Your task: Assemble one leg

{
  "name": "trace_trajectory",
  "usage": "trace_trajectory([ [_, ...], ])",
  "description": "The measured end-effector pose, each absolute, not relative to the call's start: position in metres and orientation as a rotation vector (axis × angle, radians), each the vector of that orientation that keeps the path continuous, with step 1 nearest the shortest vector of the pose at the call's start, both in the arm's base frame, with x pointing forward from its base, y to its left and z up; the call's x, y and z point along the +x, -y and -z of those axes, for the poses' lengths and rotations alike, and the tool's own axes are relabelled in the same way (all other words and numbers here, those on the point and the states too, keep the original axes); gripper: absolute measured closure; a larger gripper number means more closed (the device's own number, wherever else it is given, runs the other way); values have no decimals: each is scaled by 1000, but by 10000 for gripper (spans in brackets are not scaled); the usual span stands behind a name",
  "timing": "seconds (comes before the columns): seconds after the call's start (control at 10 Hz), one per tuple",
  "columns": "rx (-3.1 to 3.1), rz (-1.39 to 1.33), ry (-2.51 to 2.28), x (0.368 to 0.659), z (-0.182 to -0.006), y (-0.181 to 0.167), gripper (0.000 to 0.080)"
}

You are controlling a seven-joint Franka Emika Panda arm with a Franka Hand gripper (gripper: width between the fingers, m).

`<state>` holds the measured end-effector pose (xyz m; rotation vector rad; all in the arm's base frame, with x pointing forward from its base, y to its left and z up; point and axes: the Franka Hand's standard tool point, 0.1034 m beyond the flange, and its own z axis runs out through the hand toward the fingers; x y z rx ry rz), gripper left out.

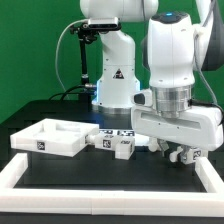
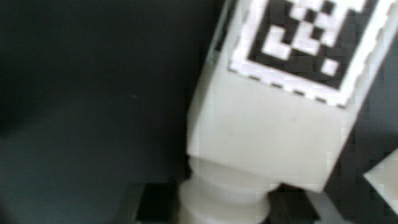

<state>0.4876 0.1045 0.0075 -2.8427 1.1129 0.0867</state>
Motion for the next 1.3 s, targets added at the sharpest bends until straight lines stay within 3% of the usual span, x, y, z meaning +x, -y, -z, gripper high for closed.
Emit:
trace_trajectory([
  [0.2,-2871,-95,-998,498,-25,-112,574],
  [0.5,-2950,-85,-749,482,-36,-132,574],
  [0.9,-2939,-9,-773,478,-33,-129,574],
  [1.3,-3019,23,-541,445,-10,-114,574],
])
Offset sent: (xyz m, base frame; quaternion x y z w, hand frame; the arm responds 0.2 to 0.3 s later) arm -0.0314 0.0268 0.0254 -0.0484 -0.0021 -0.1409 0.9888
